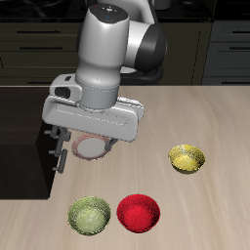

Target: Place the green bowl on the plate

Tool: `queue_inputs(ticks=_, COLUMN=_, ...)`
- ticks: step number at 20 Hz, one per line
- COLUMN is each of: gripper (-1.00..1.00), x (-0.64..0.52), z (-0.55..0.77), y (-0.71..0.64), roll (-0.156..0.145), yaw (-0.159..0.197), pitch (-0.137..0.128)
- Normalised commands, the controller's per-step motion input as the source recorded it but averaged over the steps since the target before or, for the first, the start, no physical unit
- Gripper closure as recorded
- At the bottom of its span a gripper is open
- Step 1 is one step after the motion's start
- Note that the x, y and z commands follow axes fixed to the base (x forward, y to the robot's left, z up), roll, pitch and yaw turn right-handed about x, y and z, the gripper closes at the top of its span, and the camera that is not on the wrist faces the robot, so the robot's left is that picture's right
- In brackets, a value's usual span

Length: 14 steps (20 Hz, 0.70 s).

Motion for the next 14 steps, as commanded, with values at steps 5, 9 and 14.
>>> queue_inputs(ticks=5, gripper=-1.0, x=0.11, z=0.0, y=-0.1, roll=-0.029, yaw=-0.006, pitch=-0.01)
queue_inputs(ticks=9, gripper=-1.0, x=0.11, z=-0.09, y=-0.07, roll=0.026, yaw=0.017, pitch=0.009)
queue_inputs(ticks=14, gripper=-1.0, x=0.05, z=-0.18, y=-0.11, roll=-0.004, yaw=0.007, pitch=-0.003)
